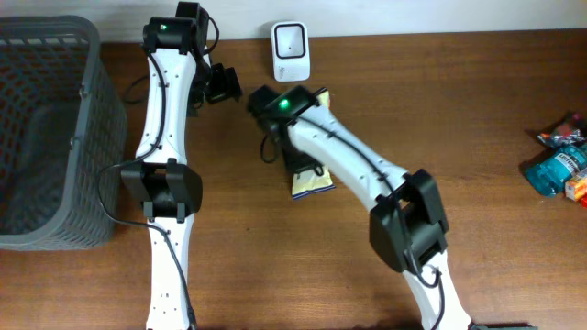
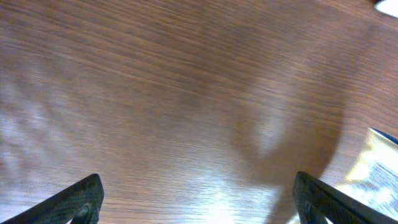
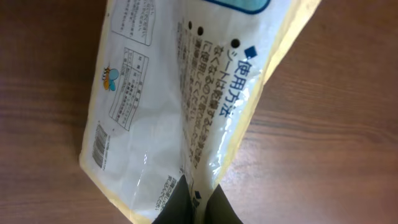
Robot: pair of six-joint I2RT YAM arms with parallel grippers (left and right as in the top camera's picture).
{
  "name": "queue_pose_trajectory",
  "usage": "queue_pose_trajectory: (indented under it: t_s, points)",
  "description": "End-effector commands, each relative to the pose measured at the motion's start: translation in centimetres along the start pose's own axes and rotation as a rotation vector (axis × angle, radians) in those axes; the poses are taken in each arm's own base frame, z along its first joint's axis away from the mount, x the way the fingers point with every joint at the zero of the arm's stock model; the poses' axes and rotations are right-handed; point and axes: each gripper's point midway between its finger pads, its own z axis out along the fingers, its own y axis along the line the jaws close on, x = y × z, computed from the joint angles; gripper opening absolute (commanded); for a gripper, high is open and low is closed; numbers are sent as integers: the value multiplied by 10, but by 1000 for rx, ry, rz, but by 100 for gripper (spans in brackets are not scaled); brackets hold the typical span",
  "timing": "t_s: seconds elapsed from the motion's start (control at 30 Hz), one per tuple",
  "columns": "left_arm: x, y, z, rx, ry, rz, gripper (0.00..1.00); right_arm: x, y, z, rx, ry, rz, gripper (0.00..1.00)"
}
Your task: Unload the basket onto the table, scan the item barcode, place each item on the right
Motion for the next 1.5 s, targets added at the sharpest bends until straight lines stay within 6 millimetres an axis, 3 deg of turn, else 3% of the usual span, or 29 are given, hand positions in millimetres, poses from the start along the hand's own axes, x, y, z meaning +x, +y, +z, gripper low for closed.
queue_pose_trajectory:
  t_s: [0.0,0.03,0.07,0.23,0.43,0.47,0.5,0.53,0.57,0.6,0.7,0.87,0.97,1.07,1.27,1.33,1.37,1.43,1.47]
  points:
    - [35,-53,3,229,124,250,29,-7,-4,-18,-211,24,4,4]
    - [49,-67,10,268,176,287,5,-7,-5,-17,-252,41,1,4]
    - [63,-74,20,270,228,296,0,-7,-5,-16,-283,53,0,4]
    - [121,-109,89,345,423,353,0,-10,9,-24,-510,85,-31,4]
    - [139,-106,129,352,464,353,0,-15,-9,-19,-515,93,17,4]
    - [137,-103,130,332,456,357,8,-16,-12,-18,-515,93,25,4]
    - [137,-100,131,317,452,359,24,-17,-16,-16,-515,95,34,4]
    - [137,-100,131,317,454,358,42,-17,-18,-16,-517,99,40,4]
    - [137,-99,131,316,458,355,79,-17,-17,-18,-554,106,40,4]
    - [137,-99,130,325,462,352,91,-17,-17,-19,-584,112,45,4]
    - [136,-126,99,664,493,379,93,-22,-20,-30,-760,123,63,4]
    - [127,-112,97,670,476,377,93,-40,-30,-64,-1120,74,94,4]
    - [128,-131,78,843,469,396,93,-43,-36,-68,-1166,67,117,4]
    - [128,-145,62,971,470,388,93,-48,-28,-84,-1256,45,97,4]
    - [122,-167,28,1210,466,340,89,-50,-14,-91,-1274,16,52,4]
    - [122,-168,25,1227,468,333,79,-50,-7,-93,-1275,9,33,4]
    - [122,-168,25,1227,468,334,69,-50,-4,-94,-1276,5,25,4]
    - [121,-167,26,1223,466,334,28,-50,-5,-92,-1267,5,26,4]
    - [120,-165,27,1211,463,335,13,-50,-8,-87,-1232,7,33,8]
